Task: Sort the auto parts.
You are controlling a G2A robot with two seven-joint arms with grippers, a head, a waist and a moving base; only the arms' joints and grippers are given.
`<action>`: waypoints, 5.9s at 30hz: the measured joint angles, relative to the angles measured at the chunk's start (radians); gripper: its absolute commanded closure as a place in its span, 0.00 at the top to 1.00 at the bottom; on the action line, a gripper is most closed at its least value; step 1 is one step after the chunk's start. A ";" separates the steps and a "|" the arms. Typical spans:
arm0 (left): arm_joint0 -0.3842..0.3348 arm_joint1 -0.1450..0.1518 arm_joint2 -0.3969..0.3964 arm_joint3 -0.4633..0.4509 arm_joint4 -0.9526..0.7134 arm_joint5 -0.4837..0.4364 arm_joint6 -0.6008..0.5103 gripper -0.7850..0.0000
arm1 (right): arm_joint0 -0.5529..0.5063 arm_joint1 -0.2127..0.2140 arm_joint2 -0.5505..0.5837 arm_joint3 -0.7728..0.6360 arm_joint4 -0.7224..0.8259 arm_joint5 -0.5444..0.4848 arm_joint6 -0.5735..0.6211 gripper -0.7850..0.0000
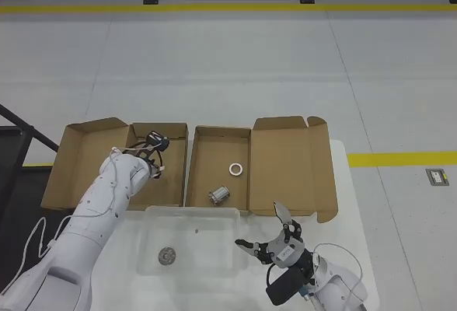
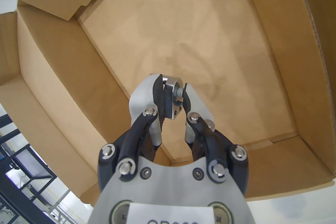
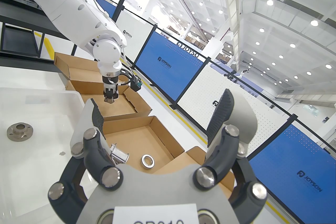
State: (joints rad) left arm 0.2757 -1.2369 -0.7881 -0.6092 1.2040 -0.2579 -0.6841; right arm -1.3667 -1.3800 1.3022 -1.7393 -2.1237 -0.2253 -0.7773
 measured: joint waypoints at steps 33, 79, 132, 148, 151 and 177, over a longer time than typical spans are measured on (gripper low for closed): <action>0.709 0.247 -0.638 -1.115 -0.133 -0.546 -0.202 0.94 | 0.000 0.000 0.000 0.000 0.000 0.000 0.000 1.00; 0.730 0.407 -0.231 -1.226 0.043 -0.512 -0.366 0.50 | 0.000 0.000 0.000 0.000 0.000 0.000 0.000 1.00; 0.280 0.453 0.353 -0.924 -0.264 -0.370 -0.382 0.51 | 0.000 0.000 0.000 0.000 0.000 0.000 0.000 1.00; 0.304 0.435 0.331 -0.904 -0.239 -0.382 -0.386 0.44 | 0.000 0.000 0.000 0.000 0.000 0.000 0.000 1.00; 0.305 0.431 0.327 -0.897 -0.238 -0.390 -0.387 0.42 | 0.000 0.000 0.000 0.000 0.000 0.000 0.000 1.00; 0.440 0.534 0.051 -1.246 -0.225 -0.393 -0.328 0.00 | 0.000 0.000 0.000 0.000 0.000 0.000 0.000 1.00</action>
State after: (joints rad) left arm 0.7153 -0.7027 -0.7370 -1.8556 0.9789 -0.6504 -1.0123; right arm -1.3667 -1.3800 1.3022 -1.7393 -2.1237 -0.2253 -0.7773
